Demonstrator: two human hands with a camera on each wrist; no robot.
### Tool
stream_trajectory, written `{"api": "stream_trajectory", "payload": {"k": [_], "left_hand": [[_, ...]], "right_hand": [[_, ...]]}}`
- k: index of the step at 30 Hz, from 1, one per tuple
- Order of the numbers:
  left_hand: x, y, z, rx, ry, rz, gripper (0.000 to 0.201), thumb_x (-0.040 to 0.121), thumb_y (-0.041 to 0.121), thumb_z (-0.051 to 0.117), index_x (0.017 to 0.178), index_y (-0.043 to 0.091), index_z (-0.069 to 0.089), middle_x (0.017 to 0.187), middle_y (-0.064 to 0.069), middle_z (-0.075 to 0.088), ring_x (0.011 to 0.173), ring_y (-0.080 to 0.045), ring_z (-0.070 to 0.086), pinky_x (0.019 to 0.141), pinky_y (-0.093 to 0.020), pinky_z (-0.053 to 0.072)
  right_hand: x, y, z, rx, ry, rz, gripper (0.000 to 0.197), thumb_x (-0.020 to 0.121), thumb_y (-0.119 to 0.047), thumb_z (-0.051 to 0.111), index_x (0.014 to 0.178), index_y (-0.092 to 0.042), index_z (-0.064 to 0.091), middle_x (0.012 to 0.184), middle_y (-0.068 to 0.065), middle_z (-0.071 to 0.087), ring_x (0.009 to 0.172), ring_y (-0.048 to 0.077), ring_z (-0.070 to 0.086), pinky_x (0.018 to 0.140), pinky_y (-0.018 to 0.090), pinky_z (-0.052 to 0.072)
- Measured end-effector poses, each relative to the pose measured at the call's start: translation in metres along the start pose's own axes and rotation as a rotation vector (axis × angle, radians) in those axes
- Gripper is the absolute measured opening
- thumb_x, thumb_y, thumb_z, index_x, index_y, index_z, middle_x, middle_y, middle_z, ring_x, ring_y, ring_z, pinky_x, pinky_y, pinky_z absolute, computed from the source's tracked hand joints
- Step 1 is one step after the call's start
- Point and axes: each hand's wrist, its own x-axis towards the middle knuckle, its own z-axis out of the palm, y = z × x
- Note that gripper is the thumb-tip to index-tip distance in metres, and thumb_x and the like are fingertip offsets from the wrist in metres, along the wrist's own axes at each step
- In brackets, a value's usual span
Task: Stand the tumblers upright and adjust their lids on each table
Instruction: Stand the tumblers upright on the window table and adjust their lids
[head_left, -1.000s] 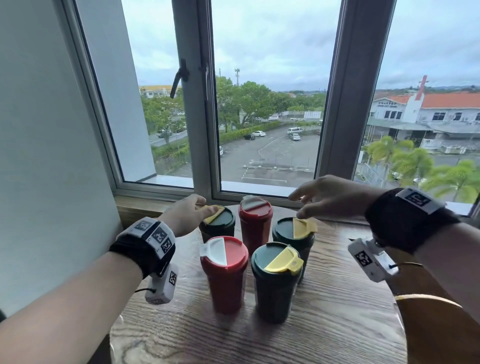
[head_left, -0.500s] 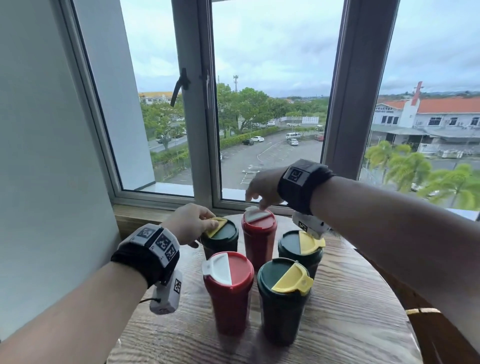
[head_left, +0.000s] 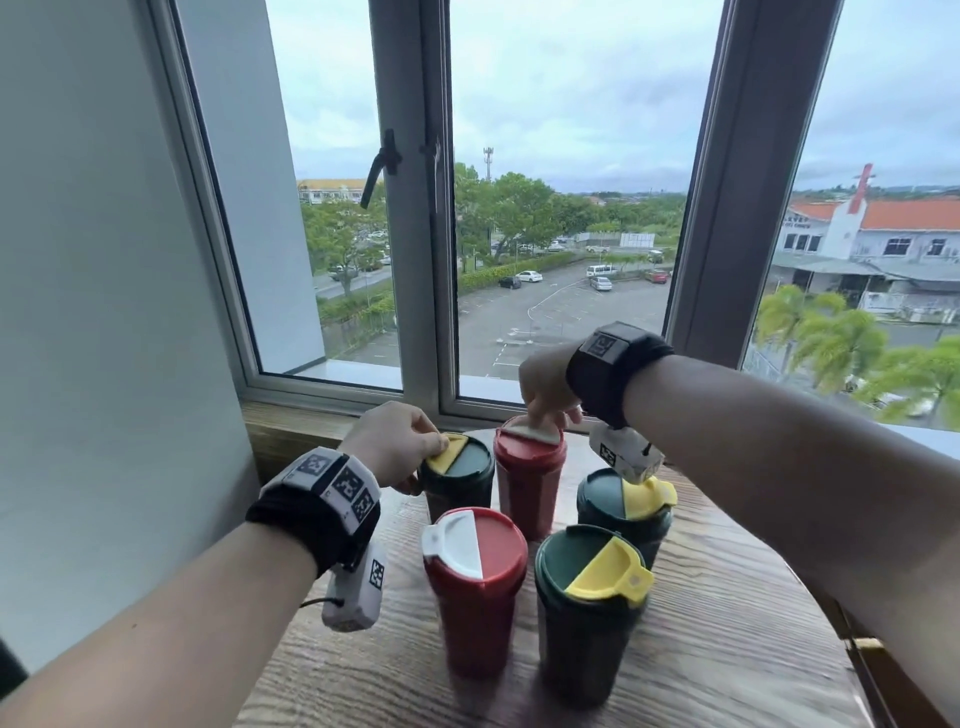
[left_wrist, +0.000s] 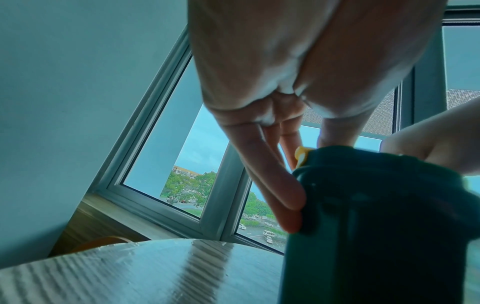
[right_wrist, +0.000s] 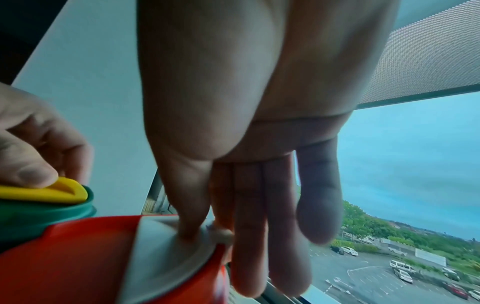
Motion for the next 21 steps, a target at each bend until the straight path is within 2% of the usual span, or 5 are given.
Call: {"api": "stream_trajectory", "payload": {"k": [2, 4, 9, 15, 21], "left_hand": [[0.001, 0.001, 0.003, -0.014, 0.029, -0.018, 0.014, 0.092, 0.026, 0.071, 0.092, 0.012, 0.07, 0.089, -0.01, 0.075, 0.056, -0.023, 0.076, 0.056, -0.036, 0.064], [0.003, 0.003, 0.005, -0.033, 0.045, -0.043, 0.016, 0.091, 0.026, 0.071, 0.091, 0.011, 0.069, 0.089, -0.011, 0.074, 0.057, -0.025, 0.076, 0.06, -0.041, 0.065], [0.009, 0.007, 0.008, -0.09, 0.105, -0.095, 0.017, 0.089, 0.025, 0.072, 0.088, 0.009, 0.066, 0.089, -0.013, 0.072, 0.058, -0.029, 0.076, 0.063, -0.048, 0.065], [0.014, 0.007, 0.013, -0.11, 0.128, -0.119, 0.02, 0.079, 0.032, 0.072, 0.082, 0.013, 0.067, 0.082, -0.013, 0.076, 0.067, -0.031, 0.076, 0.07, -0.048, 0.065], [0.01, 0.013, 0.016, -0.084, 0.118, -0.132, 0.017, 0.09, 0.028, 0.067, 0.089, 0.012, 0.062, 0.087, -0.014, 0.073, 0.059, -0.031, 0.076, 0.06, -0.049, 0.065]], "right_hand": [[0.001, 0.006, 0.005, 0.051, -0.021, 0.033, 0.033, 0.097, -0.026, 0.061, 0.089, -0.001, 0.08, 0.078, 0.004, 0.081, 0.063, 0.016, 0.076, 0.077, 0.029, 0.062], [0.0, 0.01, 0.007, 0.074, -0.04, 0.065, 0.036, 0.098, -0.024, 0.057, 0.089, 0.002, 0.079, 0.079, 0.008, 0.08, 0.062, 0.021, 0.074, 0.069, 0.028, 0.06], [0.001, 0.013, 0.011, 0.162, -0.169, 0.123, 0.044, 0.105, -0.022, 0.045, 0.07, -0.004, 0.064, 0.039, -0.001, 0.061, 0.03, 0.009, 0.058, 0.054, 0.028, 0.05], [0.003, 0.016, 0.015, 0.225, -0.189, 0.131, 0.046, 0.105, -0.02, 0.042, 0.065, -0.005, 0.059, 0.034, -0.002, 0.056, 0.026, 0.009, 0.052, 0.052, 0.028, 0.046], [0.001, 0.017, 0.014, 0.201, -0.132, 0.124, 0.043, 0.103, -0.022, 0.047, 0.067, -0.007, 0.064, 0.037, -0.004, 0.06, 0.028, 0.007, 0.055, 0.053, 0.026, 0.049]]}}
